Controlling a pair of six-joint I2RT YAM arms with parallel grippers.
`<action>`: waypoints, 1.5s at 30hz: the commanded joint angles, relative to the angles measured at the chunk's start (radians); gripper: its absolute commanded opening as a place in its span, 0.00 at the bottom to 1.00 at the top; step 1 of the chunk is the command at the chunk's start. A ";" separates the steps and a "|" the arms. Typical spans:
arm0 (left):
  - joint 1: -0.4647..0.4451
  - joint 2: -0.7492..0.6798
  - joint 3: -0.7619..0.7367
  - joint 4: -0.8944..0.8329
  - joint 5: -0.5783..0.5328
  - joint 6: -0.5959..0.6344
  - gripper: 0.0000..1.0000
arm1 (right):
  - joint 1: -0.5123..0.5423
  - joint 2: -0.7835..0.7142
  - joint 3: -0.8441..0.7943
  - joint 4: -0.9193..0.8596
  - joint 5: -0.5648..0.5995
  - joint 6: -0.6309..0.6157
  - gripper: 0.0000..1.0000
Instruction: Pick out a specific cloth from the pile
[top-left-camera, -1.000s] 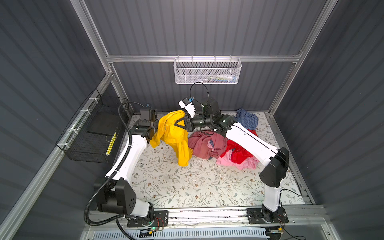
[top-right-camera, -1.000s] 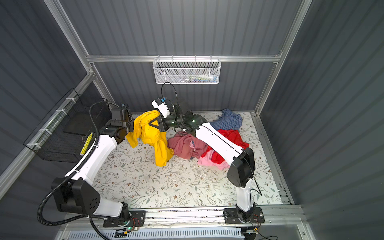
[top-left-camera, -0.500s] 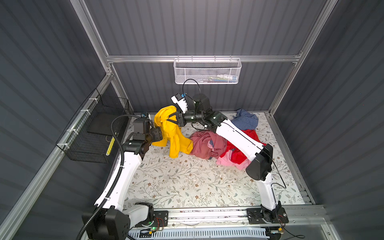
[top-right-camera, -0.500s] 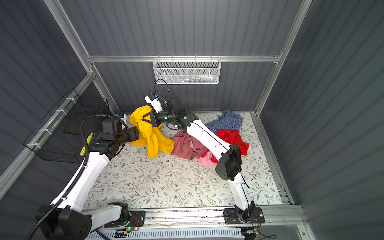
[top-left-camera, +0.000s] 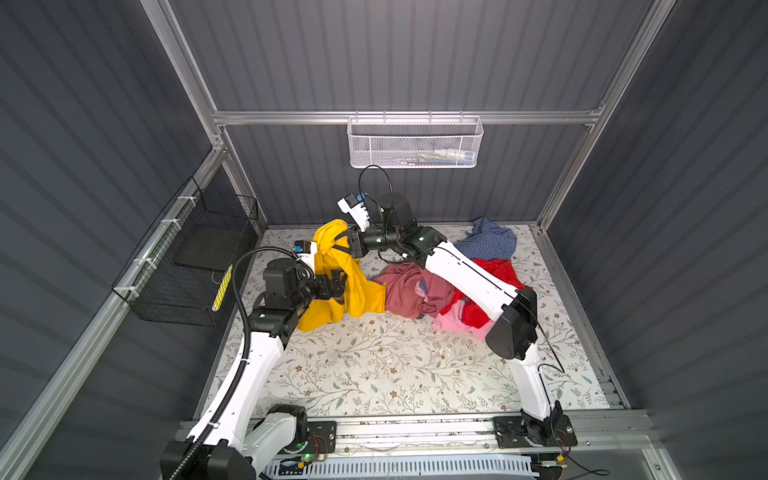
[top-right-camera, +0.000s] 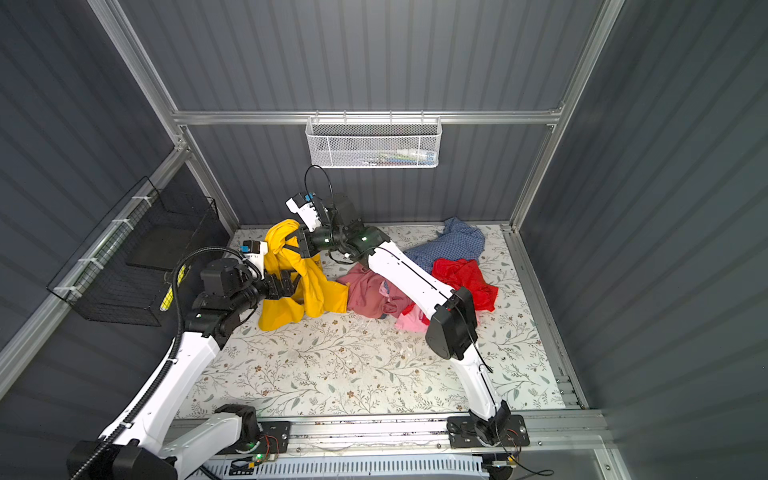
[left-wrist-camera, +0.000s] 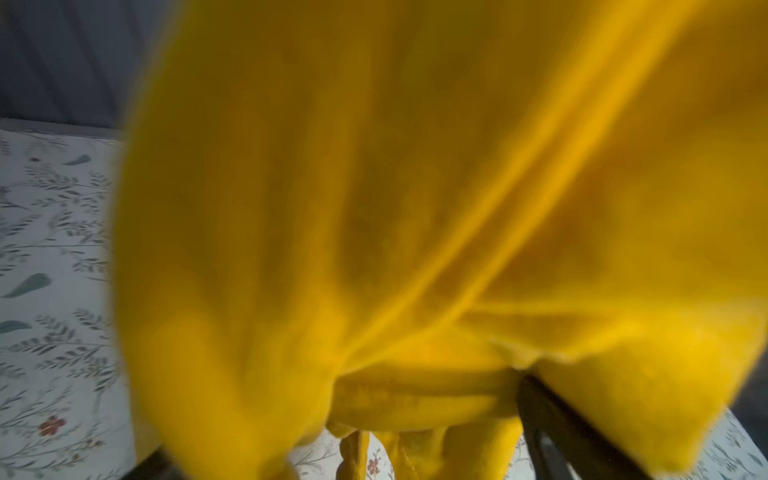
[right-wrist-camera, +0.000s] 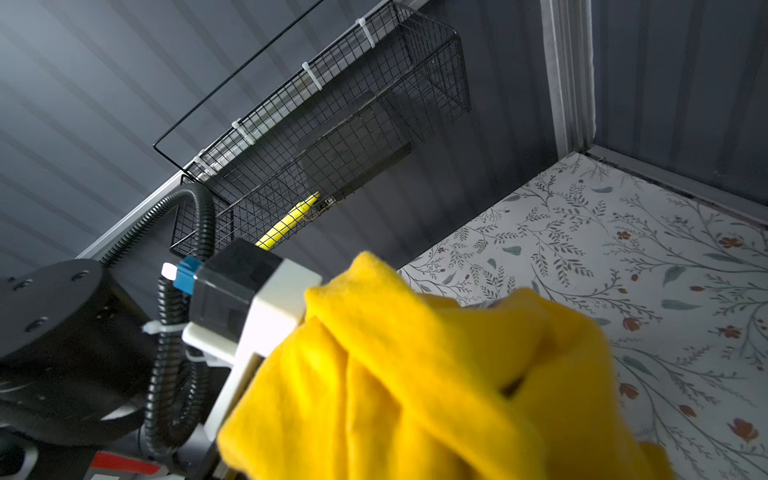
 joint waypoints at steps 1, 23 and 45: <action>0.000 0.002 -0.039 0.142 0.148 -0.021 1.00 | 0.008 0.011 0.072 0.021 -0.007 0.002 0.00; -0.014 0.195 -0.014 0.452 -0.045 -0.013 0.46 | 0.042 -0.004 0.076 -0.040 -0.027 0.015 0.00; 0.045 0.264 0.308 0.251 -0.379 0.196 0.00 | -0.066 -0.327 -0.350 -0.081 0.215 -0.100 0.99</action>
